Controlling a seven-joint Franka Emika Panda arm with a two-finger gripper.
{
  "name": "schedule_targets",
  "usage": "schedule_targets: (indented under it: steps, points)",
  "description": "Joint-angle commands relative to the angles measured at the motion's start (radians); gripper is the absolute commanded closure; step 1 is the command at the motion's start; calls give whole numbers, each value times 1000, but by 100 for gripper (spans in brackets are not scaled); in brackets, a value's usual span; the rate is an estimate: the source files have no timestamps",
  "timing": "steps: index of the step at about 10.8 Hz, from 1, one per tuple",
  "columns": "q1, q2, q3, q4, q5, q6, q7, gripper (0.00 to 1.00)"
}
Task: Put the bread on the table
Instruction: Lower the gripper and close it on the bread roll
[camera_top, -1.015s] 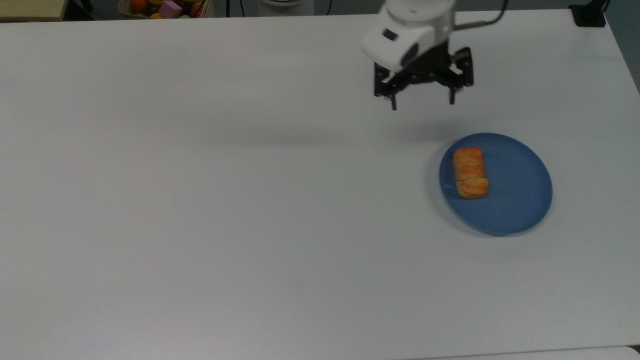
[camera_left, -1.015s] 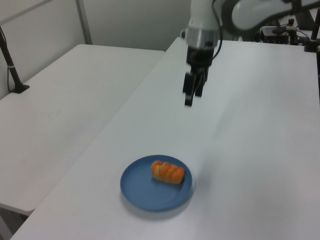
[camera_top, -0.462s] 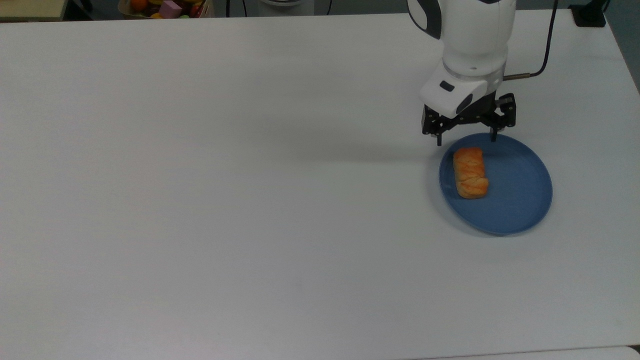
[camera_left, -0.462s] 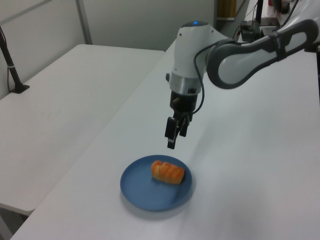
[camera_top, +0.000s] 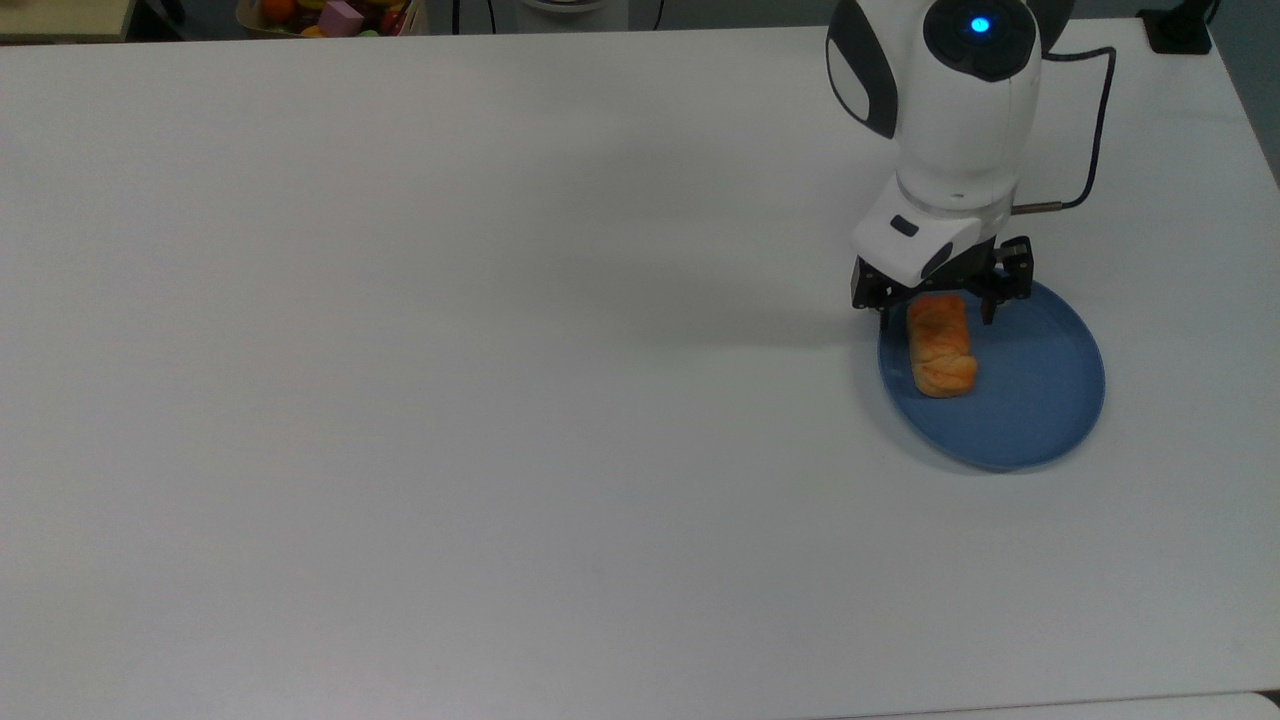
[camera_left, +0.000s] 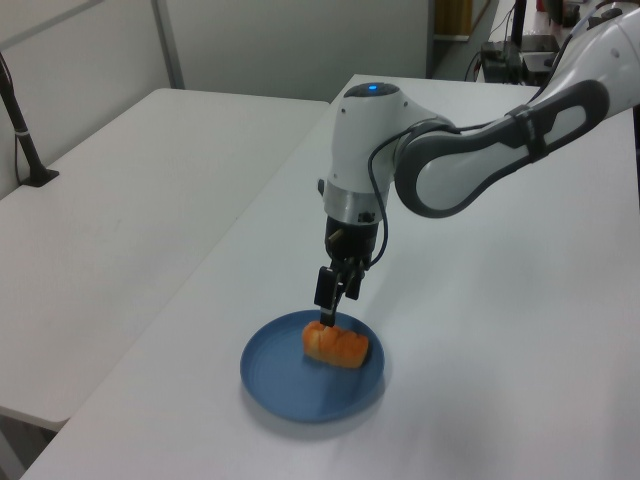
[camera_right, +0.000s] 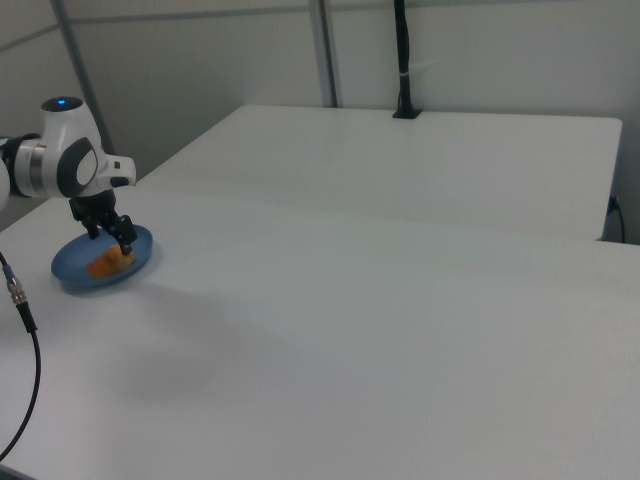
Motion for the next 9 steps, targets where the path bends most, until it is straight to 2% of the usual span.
schedule_targets:
  steps: [1, 5, 6, 7, 8, 9]
  points:
    - [36, 52, -23, 38, -43, 49, 28, 0]
    - [53, 68, -22, 30, -95, 53, 28, 0]
    - [55, 68, -22, 29, -104, 53, 28, 8]
    - [55, 68, -20, 27, -123, 51, 22, 32]
    - [55, 69, -20, 26, -141, 51, 18, 64]
    - [56, 74, -19, 26, -141, 50, 18, 78]
